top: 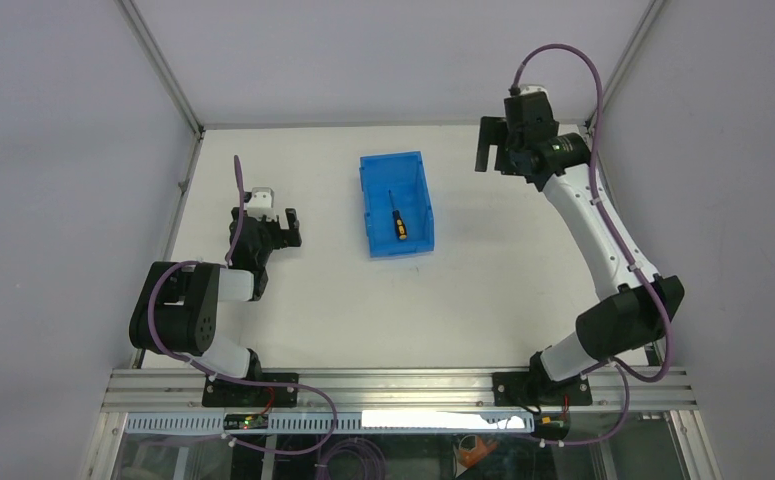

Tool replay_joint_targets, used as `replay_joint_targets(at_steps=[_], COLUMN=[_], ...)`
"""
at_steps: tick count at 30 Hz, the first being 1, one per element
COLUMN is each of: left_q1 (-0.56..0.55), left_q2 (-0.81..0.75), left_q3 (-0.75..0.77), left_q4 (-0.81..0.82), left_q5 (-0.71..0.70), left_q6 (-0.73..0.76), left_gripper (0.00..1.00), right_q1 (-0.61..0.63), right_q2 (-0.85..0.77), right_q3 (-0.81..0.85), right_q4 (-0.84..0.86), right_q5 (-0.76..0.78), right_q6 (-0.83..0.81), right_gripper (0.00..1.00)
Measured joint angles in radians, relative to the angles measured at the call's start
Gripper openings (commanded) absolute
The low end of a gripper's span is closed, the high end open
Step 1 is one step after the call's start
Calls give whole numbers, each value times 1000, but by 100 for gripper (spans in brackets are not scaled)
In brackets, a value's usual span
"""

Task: Put the screwdriver in the bin
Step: Reset both arms

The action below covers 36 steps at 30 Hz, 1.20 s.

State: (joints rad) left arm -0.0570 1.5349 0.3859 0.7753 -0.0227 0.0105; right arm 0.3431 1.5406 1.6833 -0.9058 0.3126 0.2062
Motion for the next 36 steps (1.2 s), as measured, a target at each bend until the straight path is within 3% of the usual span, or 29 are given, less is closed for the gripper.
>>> replay_joint_targets(at_steps=[11, 20, 36], left_q1=[0, 0, 0], left_q2=[0, 0, 0], left_q3=[0, 0, 0], left_q4=[0, 0, 0], left_q5=[0, 0, 0], left_q6=[0, 0, 0], left_gripper=[99, 99, 99], right_q1=[-142, -174, -206], right_q2=[-63, -48, 112], right_q3=[-284, -459, -550], right_q4=[222, 399, 569], right_q5=[-40, -76, -162], right_q6=[-21, -17, -13], right_gripper=[99, 99, 99])
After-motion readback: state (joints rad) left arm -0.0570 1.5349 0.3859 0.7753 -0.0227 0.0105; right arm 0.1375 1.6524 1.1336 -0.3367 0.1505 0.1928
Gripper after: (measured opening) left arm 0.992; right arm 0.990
